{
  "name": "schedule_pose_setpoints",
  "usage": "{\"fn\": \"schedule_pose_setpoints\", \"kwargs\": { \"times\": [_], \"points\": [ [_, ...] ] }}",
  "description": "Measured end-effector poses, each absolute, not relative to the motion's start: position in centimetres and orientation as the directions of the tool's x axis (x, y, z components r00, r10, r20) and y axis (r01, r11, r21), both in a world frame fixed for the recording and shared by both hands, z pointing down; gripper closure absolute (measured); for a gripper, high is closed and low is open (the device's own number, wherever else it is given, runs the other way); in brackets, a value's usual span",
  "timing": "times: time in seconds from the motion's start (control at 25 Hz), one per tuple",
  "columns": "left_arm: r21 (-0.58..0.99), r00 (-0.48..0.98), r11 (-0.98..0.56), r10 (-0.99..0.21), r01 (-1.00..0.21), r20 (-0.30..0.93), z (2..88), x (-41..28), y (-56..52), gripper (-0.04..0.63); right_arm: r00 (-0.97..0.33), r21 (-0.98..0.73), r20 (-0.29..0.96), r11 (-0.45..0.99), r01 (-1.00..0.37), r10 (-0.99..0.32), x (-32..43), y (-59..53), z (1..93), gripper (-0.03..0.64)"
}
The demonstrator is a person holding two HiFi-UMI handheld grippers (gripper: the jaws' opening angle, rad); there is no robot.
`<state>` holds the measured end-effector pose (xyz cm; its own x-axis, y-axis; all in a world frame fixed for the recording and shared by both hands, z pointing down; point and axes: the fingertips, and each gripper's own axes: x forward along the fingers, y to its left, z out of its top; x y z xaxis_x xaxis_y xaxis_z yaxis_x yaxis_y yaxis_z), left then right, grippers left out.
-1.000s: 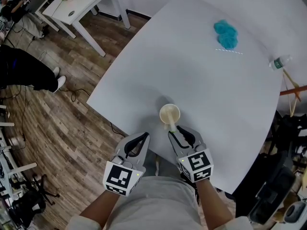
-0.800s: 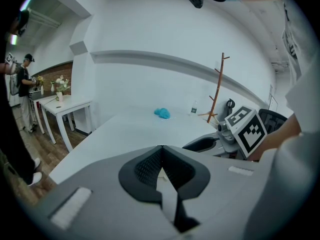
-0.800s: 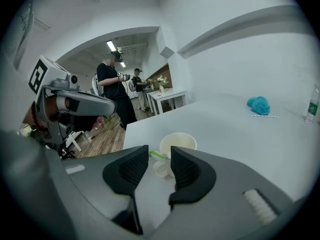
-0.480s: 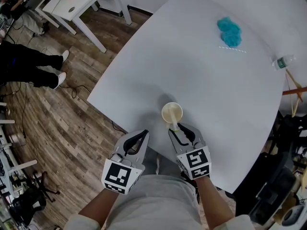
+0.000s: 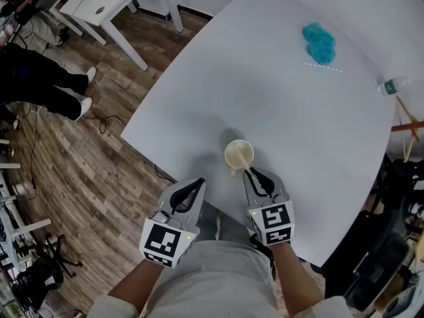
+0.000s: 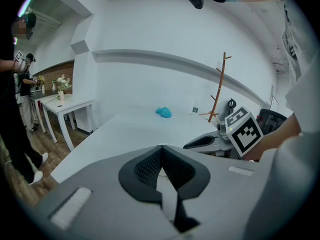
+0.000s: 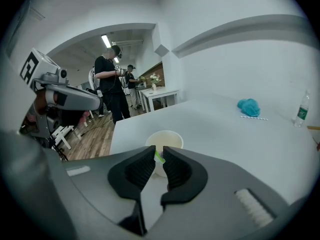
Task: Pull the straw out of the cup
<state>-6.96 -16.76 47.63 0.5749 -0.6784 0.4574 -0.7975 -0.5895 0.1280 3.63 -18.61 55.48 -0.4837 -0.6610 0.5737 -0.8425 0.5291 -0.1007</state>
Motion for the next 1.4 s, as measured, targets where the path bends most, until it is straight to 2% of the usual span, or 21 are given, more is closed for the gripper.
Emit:
{"fn": "schedule_pose_setpoints", "kwargs": {
  "times": [1.4],
  "points": [
    [0.115, 0.576, -0.581, -0.723, -0.806, 0.382, 43.8, -6.5, -15.3, 0.575, -0.538, -0.165, 0.462, 0.528, -0.833, -0.705, 5.2, -16.4, 48.5, 0.568]
  ]
}}
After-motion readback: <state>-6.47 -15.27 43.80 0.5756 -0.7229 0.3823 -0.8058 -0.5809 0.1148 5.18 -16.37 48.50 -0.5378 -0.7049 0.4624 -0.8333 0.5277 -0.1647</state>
